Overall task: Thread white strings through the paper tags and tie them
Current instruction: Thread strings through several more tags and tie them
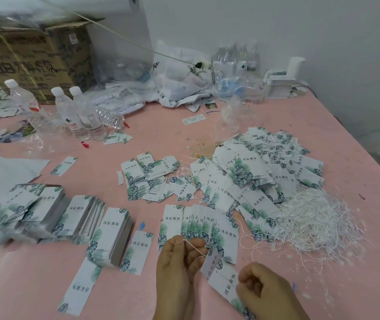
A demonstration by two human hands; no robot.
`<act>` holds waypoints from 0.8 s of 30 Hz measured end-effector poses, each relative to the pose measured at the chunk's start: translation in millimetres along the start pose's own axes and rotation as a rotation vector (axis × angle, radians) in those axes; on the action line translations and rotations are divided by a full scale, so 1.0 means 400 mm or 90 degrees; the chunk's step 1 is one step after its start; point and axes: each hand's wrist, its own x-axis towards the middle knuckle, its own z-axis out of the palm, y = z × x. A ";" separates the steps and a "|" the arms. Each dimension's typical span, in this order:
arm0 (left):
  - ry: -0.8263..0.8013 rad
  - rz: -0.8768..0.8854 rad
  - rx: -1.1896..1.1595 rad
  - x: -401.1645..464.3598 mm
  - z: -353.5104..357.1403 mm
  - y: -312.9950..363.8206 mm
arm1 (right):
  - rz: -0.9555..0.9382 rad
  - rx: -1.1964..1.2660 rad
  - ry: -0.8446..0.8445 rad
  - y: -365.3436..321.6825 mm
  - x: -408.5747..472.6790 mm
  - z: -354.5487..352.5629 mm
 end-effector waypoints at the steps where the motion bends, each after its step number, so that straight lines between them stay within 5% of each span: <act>1: 0.005 -0.002 -0.003 0.002 0.000 -0.002 | -0.013 -0.040 -0.018 0.000 -0.001 0.002; 11: 0.020 -0.002 -0.011 0.001 -0.002 -0.002 | -0.076 -0.233 -0.050 -0.018 0.011 0.007; 19: 0.008 0.082 0.009 -0.021 0.007 0.033 | 0.003 0.238 0.056 -0.041 0.000 -0.003; 24: -0.045 0.135 0.014 -0.050 0.025 0.056 | -0.080 0.338 0.054 -0.084 0.005 -0.033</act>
